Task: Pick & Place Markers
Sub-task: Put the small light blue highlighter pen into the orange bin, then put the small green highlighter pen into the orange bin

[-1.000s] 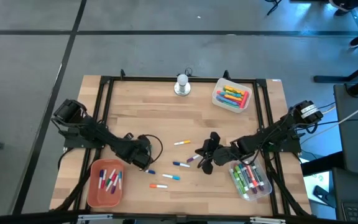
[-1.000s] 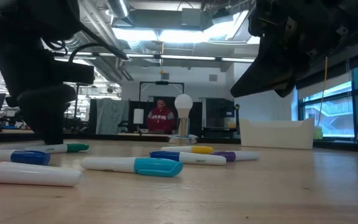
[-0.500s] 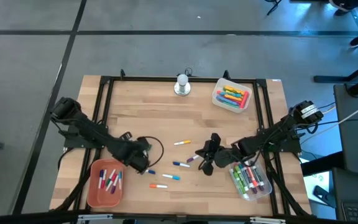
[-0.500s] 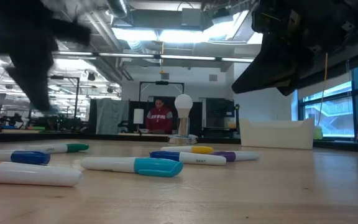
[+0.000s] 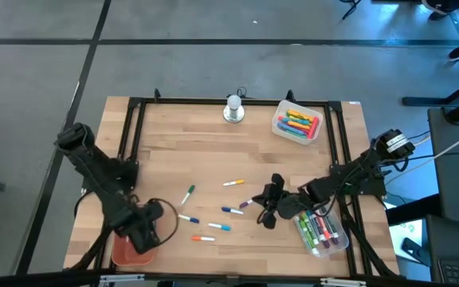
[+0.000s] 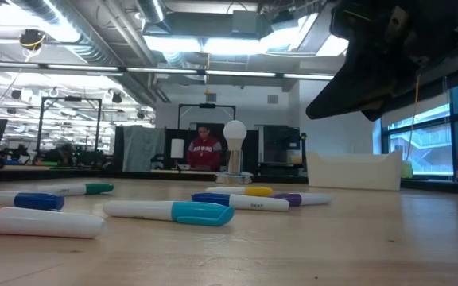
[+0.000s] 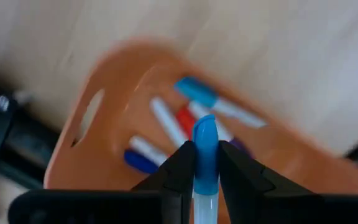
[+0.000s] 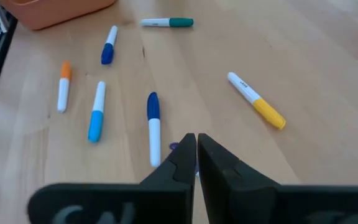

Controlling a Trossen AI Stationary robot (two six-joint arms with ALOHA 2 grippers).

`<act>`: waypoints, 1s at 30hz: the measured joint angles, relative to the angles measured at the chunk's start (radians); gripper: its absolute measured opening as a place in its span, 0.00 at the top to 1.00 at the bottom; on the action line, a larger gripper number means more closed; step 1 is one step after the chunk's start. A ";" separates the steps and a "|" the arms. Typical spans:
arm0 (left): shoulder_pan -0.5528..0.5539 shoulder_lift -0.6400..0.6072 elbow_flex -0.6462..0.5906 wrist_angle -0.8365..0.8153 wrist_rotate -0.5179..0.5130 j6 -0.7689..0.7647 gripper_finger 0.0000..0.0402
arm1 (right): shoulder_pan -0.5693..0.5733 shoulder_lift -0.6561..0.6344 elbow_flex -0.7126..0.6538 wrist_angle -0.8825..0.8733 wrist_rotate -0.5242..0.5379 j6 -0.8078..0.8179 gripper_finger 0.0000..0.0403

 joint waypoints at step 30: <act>0.176 0.042 0.061 -0.228 -0.546 -0.132 0.60 | -0.047 0.000 0.000 0.016 -0.038 -0.107 0.96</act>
